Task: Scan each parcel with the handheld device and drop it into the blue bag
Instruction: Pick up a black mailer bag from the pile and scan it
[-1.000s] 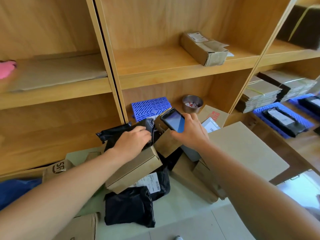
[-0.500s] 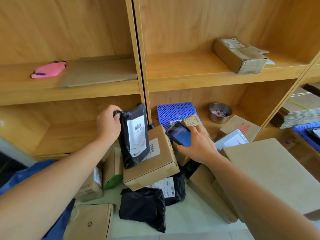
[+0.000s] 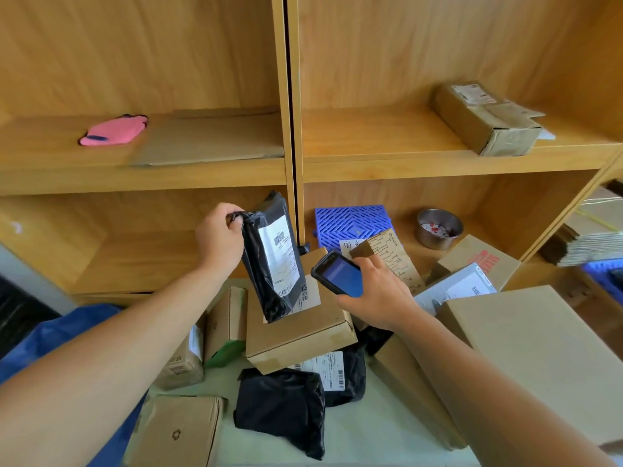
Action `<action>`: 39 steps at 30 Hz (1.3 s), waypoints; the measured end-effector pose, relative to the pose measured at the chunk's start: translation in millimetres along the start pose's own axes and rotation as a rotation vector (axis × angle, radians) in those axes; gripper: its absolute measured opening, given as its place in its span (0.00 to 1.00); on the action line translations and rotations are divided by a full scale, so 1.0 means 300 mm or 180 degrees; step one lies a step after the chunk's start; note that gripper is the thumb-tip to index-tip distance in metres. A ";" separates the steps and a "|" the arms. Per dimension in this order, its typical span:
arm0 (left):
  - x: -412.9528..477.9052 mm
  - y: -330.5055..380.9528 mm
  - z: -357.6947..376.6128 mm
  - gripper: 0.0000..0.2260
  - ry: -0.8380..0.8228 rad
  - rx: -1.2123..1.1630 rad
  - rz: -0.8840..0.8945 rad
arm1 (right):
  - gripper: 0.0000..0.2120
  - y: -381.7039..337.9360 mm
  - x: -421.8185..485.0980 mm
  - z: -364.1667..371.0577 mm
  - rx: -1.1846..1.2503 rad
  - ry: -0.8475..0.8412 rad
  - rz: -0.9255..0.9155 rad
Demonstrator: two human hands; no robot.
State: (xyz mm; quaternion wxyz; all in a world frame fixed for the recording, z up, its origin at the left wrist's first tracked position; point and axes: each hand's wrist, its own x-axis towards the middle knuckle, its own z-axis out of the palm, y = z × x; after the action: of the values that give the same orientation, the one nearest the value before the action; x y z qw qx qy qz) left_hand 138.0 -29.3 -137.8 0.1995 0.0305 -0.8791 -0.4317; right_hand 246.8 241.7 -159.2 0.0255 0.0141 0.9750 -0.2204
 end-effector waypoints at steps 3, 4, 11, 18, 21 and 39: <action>-0.003 -0.006 0.004 0.06 -0.0003 -0.0006 0.0038 | 0.41 -0.005 -0.002 0.003 -0.0042 -0.0073 -0.0006; -0.005 -0.008 0.004 0.06 -0.0006 -0.0002 0.0037 | 0.41 -0.007 -0.003 0.005 -0.0048 -0.0096 -0.0003; -0.006 -0.015 0.009 0.06 -0.0012 0.0031 0.0052 | 0.39 -0.018 -0.009 0.015 0.0015 -0.0058 0.0031; -0.007 -0.043 0.002 0.06 -0.0109 0.0028 -0.0100 | 0.39 -0.051 0.015 0.026 -0.0087 0.0016 -0.0070; -0.013 -0.061 -0.015 0.07 -0.0097 0.0101 -0.0147 | 0.40 -0.091 0.041 0.045 -0.0001 0.0038 -0.0087; -0.137 -0.499 -0.574 0.02 0.0576 0.0285 -0.0859 | 0.42 -0.654 0.138 0.367 0.0228 -0.0642 -0.1023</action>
State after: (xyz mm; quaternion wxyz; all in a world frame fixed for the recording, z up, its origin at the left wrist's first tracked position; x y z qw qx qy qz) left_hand 223.0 -242.3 -172.3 0.2166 0.1960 -0.8639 -0.4104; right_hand 202.8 17.8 -176.6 0.0871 -0.1630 0.9487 -0.2566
